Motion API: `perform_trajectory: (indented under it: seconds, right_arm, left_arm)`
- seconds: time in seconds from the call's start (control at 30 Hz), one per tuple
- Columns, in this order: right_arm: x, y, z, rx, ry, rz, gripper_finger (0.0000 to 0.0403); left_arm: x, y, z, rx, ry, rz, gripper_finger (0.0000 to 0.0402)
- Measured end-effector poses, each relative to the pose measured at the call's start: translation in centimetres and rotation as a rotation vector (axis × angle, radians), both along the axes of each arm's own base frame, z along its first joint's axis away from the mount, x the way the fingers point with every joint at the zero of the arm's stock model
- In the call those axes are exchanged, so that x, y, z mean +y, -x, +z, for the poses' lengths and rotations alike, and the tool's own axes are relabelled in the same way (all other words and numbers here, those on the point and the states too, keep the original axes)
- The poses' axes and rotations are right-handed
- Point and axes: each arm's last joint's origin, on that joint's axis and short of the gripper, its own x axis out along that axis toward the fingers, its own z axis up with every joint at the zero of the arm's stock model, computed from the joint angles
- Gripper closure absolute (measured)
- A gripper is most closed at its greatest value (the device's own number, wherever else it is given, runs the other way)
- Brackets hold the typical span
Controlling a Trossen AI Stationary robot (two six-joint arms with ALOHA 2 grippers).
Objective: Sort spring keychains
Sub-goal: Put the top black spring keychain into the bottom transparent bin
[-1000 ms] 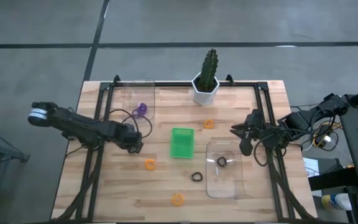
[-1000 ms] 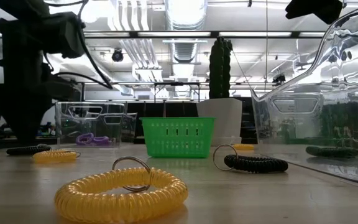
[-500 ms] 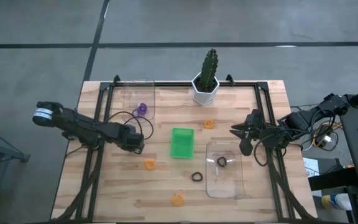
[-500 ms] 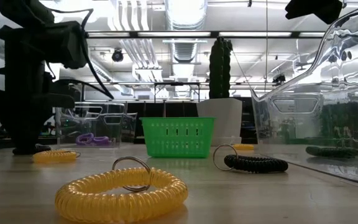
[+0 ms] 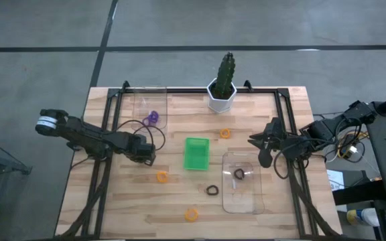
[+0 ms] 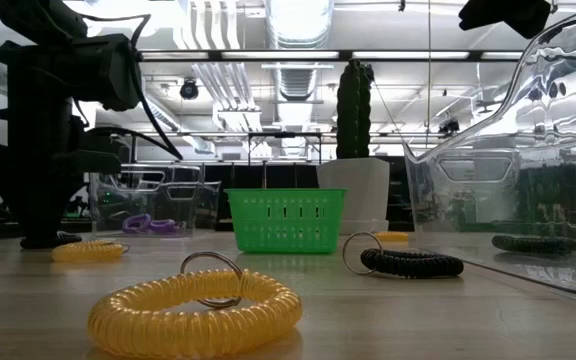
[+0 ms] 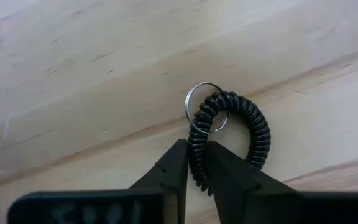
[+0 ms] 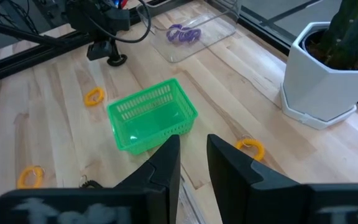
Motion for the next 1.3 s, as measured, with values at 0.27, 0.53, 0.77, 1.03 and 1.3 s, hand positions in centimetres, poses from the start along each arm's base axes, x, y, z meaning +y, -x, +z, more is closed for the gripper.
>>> perform_trajectory:
  seconds: [0.27, 0.53, 0.77, 1.03, 1.3]
  right_arm:
    - [0.0, 0.0, 0.0, 0.000, 0.000, 0.000, 0.0319]
    - [0.0, -0.1, 0.1, -0.012, -0.006, 0.000, 0.0327]
    - [0.1, -0.2, 0.2, -0.028, -0.016, -0.002, 0.0332]
    - [0.4, -0.7, 1.0, -0.114, -0.035, 0.017, 0.0316]
    - [0.6, -1.6, 2.2, -0.235, -0.004, 0.051, 0.0269]
  left_arm:
    - [0.0, 0.0, 0.0, -0.002, -0.004, 0.000, 0.0391]
    - [0.0, -0.7, 2.1, -0.118, -0.009, -0.035, 0.0395]
    - [0.0, -2.0, 6.6, -0.302, -0.066, -0.104, 0.0397]
    - [0.2, -5.0, 13.7, -0.621, -0.307, -0.211, 0.0397]
    - [0.1, -8.2, 18.8, -0.763, -0.527, -0.297, 0.0397]
